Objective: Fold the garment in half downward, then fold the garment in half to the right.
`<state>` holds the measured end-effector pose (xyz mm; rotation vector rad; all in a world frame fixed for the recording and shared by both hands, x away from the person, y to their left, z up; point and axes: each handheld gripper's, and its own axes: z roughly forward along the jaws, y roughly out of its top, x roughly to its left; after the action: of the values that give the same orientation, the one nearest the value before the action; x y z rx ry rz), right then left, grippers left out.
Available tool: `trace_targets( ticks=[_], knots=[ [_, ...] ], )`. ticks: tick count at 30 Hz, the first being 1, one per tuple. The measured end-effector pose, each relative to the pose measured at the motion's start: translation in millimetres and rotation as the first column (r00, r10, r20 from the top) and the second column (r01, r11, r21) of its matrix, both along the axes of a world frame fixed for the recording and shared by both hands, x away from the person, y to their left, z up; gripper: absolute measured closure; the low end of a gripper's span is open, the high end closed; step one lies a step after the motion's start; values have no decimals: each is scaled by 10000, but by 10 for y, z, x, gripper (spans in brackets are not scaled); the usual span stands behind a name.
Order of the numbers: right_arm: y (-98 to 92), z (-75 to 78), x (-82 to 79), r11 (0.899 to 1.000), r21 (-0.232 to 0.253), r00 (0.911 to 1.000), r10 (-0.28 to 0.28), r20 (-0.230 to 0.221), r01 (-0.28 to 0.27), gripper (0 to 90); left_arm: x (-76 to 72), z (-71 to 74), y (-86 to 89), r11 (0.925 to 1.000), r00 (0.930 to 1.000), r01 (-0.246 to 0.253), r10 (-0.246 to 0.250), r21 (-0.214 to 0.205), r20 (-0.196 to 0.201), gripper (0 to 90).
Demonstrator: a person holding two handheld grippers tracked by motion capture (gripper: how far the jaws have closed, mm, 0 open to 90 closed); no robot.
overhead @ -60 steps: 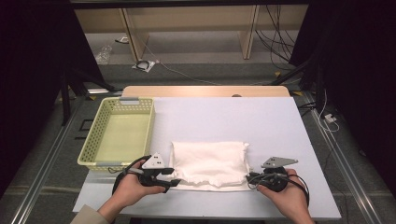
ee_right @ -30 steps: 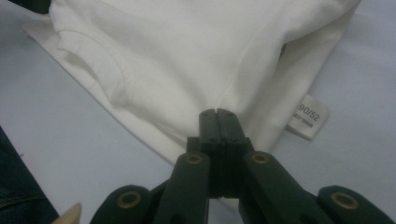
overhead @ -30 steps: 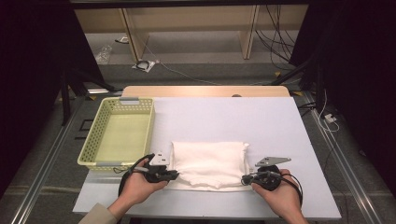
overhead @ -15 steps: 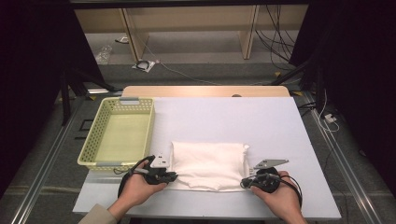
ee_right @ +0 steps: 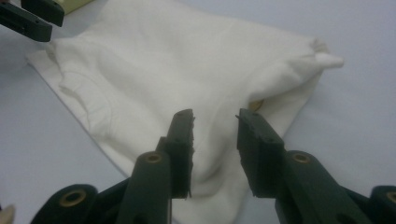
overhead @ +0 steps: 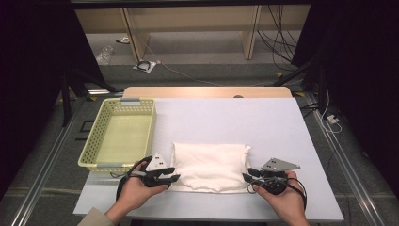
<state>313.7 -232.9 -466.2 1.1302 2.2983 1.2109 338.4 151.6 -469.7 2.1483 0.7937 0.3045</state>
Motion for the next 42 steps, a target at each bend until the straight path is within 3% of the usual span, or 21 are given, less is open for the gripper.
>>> trace_targets(
  ticks=[6, 13, 21, 28, 37, 42],
  knots=[
    [25, -16, 16, 9994, 113, 9960, 311, 836, -322, 559, 19, 22, 5, 9966, 9980, -463, 491, -685, 404, 378],
    [66, -13, 47, 9983, 301, 9913, 455, 1232, -496, 460, 12, -1, -9, 9955, 9988, -453, 468, -833, 155, 257],
    [82, -17, 67, 9985, 428, 9916, 281, 1266, -337, 384, -8, -3, -29, 9964, 9994, -330, 340, -783, 116, 235],
    [76, -9, 62, 9981, 523, 9893, 247, 1436, -325, 375, -12, 0, -35, 9958, 9989, -468, 474, -789, 47, 245],
    [62, 15, 46, 9981, 583, 9883, 102, 1520, -193, 369, -14, -15, -44, 9950, 9967, -795, 783, -597, -221, 261],
    [66, 15, 47, 9979, 610, 9877, 117, 1559, -215, 365, -11, -25, -45, 9908, 9907, -1283, 1260, -426, -520, 275]
  ],
)
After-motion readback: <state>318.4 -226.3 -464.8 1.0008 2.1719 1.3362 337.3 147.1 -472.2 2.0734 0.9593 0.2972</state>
